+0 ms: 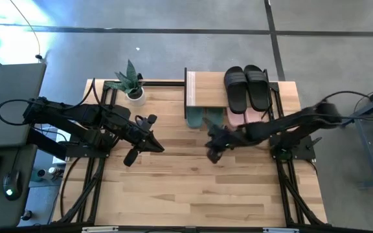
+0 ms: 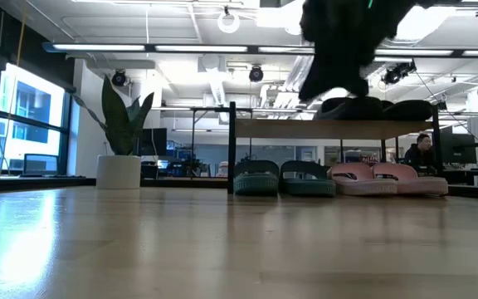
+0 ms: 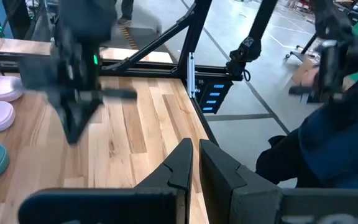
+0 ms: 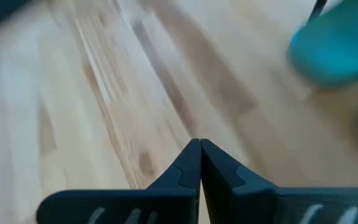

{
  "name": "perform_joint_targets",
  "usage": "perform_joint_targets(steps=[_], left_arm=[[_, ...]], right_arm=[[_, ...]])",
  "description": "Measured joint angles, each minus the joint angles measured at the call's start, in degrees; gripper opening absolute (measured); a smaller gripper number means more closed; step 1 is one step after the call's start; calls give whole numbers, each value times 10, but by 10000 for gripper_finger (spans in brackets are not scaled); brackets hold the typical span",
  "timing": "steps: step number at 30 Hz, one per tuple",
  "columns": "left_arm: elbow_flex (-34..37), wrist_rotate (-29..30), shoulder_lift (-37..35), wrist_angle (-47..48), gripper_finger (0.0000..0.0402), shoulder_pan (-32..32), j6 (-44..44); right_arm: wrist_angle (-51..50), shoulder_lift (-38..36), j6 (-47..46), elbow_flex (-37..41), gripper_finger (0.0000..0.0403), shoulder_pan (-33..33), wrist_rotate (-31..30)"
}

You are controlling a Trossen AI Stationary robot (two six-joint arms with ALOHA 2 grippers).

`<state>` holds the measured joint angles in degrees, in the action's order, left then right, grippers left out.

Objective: Pick and place slides into the shelf
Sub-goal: Return to Home Position

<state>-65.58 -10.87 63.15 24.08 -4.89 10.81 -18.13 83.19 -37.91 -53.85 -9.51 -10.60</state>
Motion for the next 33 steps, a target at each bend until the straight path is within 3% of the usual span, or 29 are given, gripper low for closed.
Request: perform_joint_targets(steps=[6,13,17,21,25,30,33], left_arm=[[0,0,0,-3,17,0,1],[0,30,0,-3,17,0,13],[0,54,0,-3,17,0,33],[0,56,2,-4,17,0,53],[0,48,11,-9,17,-1,80],[1,38,43,-75,17,-23,78],[1,12,63,-130,17,-32,66]], right_arm=[[-124,-162,28,-17,0,-3,-42],[-263,-327,-47,-17,0,-33,-94],[-331,-383,-101,-17,0,-75,-114],[-382,-399,-155,-16,0,-122,-69],[-368,-390,-176,-16,0,-174,-15],[-296,-367,-156,-15,0,-234,-14],[-173,-366,-135,32,0,-255,1]])
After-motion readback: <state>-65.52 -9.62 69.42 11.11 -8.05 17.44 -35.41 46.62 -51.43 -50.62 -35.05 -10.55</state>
